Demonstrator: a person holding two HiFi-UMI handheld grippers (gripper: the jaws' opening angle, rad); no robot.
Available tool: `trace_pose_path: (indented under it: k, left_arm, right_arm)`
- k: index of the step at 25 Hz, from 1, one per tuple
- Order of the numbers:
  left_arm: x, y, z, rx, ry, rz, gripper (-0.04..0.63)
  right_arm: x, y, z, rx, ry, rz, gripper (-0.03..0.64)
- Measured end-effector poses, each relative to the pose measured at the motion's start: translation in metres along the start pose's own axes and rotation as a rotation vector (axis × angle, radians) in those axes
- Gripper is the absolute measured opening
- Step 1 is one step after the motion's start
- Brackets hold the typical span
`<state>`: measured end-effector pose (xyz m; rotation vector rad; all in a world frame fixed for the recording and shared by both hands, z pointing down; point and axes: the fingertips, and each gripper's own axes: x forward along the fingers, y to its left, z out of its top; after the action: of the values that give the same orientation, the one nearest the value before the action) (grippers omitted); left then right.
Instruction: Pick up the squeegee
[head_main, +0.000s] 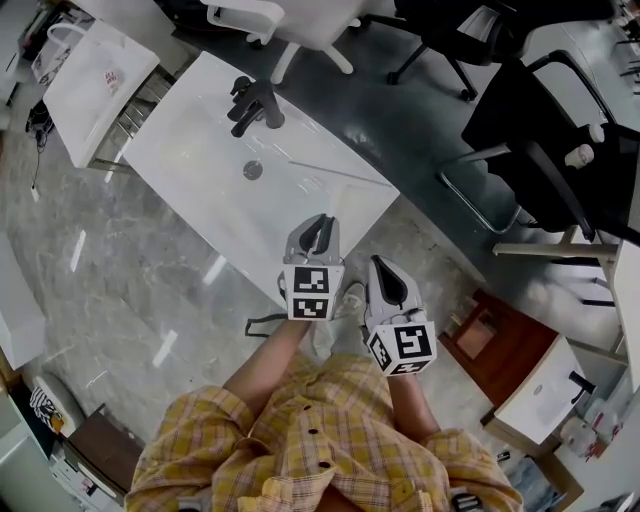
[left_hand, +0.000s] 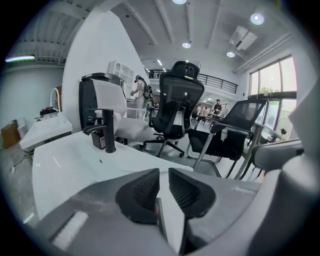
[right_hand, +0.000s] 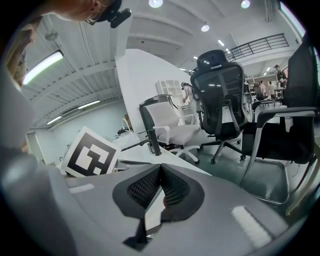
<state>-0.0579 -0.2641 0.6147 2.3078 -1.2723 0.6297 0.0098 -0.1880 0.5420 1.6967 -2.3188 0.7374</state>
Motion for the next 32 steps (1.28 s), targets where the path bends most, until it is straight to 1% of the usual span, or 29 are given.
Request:
trace_pose_path:
  k: [5,8,13,17,22,28,32]
  left_arm:
    - [0.023,0.003,-0.003,0.006,0.031,-0.014,0.072]
    - [0.036,0.006,-0.007,0.012,0.054,-0.019,0.095]
    - [0.054,0.011,-0.013,0.019,0.084,-0.013,0.123]
    - [0.066,0.010,-0.021,0.020,0.110,-0.008,0.130]
    - [0.079,0.015,-0.036,0.001,0.152,0.040,0.130]
    - [0.094,0.019,-0.039,0.007,0.167,0.061,0.130]
    - [0.100,0.021,-0.041,-0.011,0.181,0.073,0.130]
  right_arm:
    - [0.008,-0.005,-0.005,0.012,0.019,-0.004,0.000]
    - [0.012,-0.007,-0.007,0.013,0.026,-0.004,-0.001]
    - [0.016,-0.010,-0.007,0.006,0.033,-0.001,-0.001]
    - [0.017,-0.014,-0.009,0.016,0.039,-0.005,-0.002]
    - [0.018,-0.018,-0.011,0.019,0.046,-0.009,0.000]
    - [0.019,-0.025,-0.015,0.027,0.055,-0.018,-0.002]
    - [0.019,-0.030,-0.016,0.035,0.057,-0.026,-0.001]
